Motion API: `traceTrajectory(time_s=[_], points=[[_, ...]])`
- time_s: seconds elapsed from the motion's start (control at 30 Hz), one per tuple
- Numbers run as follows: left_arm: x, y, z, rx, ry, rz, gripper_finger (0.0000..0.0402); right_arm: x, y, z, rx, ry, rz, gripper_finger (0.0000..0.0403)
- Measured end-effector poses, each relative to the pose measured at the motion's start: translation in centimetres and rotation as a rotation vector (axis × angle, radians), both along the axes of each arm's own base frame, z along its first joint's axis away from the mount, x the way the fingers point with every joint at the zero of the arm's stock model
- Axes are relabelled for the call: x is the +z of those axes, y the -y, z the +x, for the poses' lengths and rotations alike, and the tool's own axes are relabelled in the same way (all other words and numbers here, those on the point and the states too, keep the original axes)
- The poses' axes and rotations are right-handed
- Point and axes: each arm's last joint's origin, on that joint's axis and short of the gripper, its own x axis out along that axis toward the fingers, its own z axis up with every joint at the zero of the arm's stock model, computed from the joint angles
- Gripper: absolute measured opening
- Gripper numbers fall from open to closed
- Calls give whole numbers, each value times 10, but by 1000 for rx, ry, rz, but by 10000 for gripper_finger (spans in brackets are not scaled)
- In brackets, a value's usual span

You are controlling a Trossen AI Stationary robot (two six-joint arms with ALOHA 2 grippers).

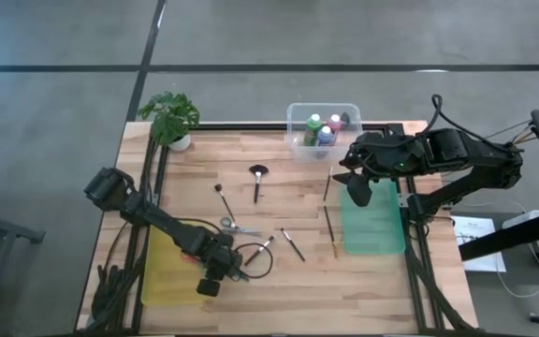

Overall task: Pick & Place Paint Supplies
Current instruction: Put the blue scissors into the yellow bin

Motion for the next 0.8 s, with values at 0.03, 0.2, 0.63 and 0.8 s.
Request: traceTrajectory(time_s=[0.03,0.2,0.63,0.8], points=[[0,0,1,1,6,3,100,0,0,0,3,-1,3,228],[-1,-1,2,5,34,38,85,0,0,0,8,-1,7,228],[13,-10,-2,-35,49,-8,5,0,0,0,21,-5,-6,228],[65,-33,4,42,201,-75,3,0,0,0,23,-6,-9,228]])
